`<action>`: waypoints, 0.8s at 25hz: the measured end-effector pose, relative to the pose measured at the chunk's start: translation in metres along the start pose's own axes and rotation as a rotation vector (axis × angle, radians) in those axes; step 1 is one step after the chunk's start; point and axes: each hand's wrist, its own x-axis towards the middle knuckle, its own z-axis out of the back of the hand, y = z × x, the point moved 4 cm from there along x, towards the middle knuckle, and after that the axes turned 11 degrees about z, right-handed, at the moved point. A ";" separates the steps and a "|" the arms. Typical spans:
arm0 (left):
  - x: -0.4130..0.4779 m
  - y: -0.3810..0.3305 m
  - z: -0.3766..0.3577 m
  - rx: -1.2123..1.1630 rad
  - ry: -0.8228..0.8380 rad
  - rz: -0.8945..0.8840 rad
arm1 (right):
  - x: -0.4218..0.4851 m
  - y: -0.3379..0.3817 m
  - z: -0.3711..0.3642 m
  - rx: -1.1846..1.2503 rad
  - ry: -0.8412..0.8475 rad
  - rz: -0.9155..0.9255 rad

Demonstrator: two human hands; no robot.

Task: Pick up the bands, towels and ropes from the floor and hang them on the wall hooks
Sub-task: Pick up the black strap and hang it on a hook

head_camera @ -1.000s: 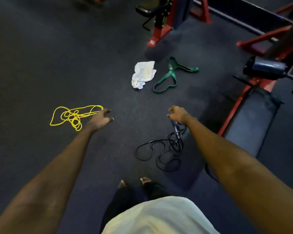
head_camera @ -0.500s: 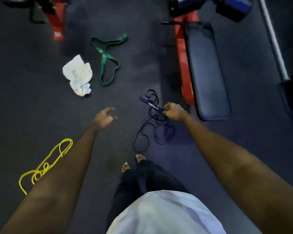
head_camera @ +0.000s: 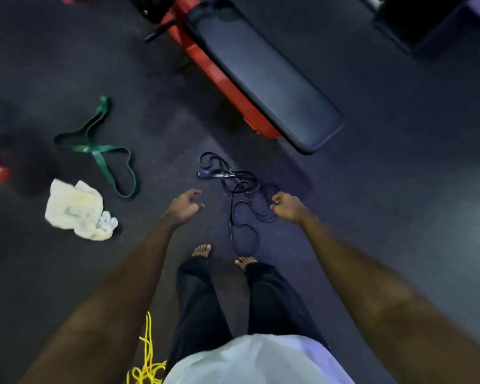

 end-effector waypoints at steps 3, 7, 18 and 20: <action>0.067 0.003 -0.022 0.087 0.095 -0.048 | 0.009 -0.033 -0.059 0.107 -0.072 -0.128; 0.178 0.020 -0.071 0.224 0.184 -0.084 | 0.053 -0.090 -0.170 0.218 -0.102 -0.294; 0.455 0.100 -0.253 0.494 0.199 -0.233 | 0.280 -0.291 -0.411 0.470 -0.246 -0.549; 0.481 0.114 -0.281 0.530 0.202 -0.274 | 0.308 -0.311 -0.442 0.492 -0.281 -0.614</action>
